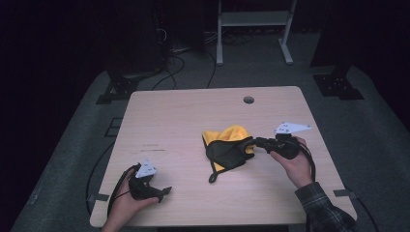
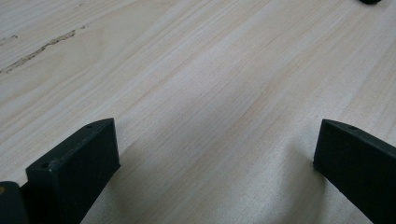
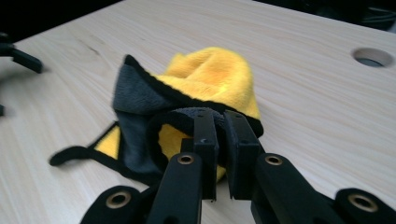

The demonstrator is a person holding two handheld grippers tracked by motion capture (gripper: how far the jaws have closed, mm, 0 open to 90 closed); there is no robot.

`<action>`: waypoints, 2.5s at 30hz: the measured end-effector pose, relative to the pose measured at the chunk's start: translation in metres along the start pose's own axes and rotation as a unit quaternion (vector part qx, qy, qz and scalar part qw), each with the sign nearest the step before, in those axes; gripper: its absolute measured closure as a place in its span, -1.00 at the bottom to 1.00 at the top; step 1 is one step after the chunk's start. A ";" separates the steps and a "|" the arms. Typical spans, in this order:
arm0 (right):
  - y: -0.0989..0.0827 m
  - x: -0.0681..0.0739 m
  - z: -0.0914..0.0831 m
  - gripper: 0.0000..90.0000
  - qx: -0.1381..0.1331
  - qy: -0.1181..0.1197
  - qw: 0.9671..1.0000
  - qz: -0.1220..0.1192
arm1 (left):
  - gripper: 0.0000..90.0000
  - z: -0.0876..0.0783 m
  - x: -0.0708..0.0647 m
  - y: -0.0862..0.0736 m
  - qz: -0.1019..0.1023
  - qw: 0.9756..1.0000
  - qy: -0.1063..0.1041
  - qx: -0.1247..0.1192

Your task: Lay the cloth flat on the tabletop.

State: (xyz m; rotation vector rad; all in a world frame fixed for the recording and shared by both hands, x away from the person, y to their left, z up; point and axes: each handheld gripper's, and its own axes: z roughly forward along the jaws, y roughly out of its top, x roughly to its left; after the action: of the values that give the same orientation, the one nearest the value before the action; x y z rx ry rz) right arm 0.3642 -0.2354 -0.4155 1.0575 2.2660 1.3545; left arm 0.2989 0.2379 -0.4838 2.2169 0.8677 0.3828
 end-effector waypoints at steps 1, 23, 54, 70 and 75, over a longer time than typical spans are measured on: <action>-0.002 -0.004 -0.003 0.86 0.002 -0.005 1.000 0.002 | -1.00 0.000 0.000 0.000 0.000 1.000 0.000 0.000; -0.062 -0.066 -0.029 0.71 0.115 -0.116 0.986 0.044 | -1.00 -0.001 0.000 0.000 -0.001 1.000 0.003 0.001; -0.070 -0.063 -0.040 0.17 0.064 -0.086 0.993 0.057 | -0.07 0.048 -0.017 0.096 0.044 0.993 -0.083 -0.068; -0.070 -0.064 -0.040 0.14 0.062 -0.089 0.992 0.061 | 0.02 0.090 -0.032 0.138 0.062 0.986 -0.122 -0.096; -0.070 -0.065 -0.041 0.14 0.060 -0.090 0.992 0.061 | 0.18 0.102 -0.037 0.143 0.066 0.986 -0.125 -0.091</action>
State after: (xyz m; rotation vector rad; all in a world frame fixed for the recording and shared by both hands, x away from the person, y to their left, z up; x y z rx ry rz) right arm 0.3540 -0.3280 -0.4617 1.3217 2.2035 1.1257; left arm 0.3897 0.0861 -0.4539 2.1014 0.5332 0.2290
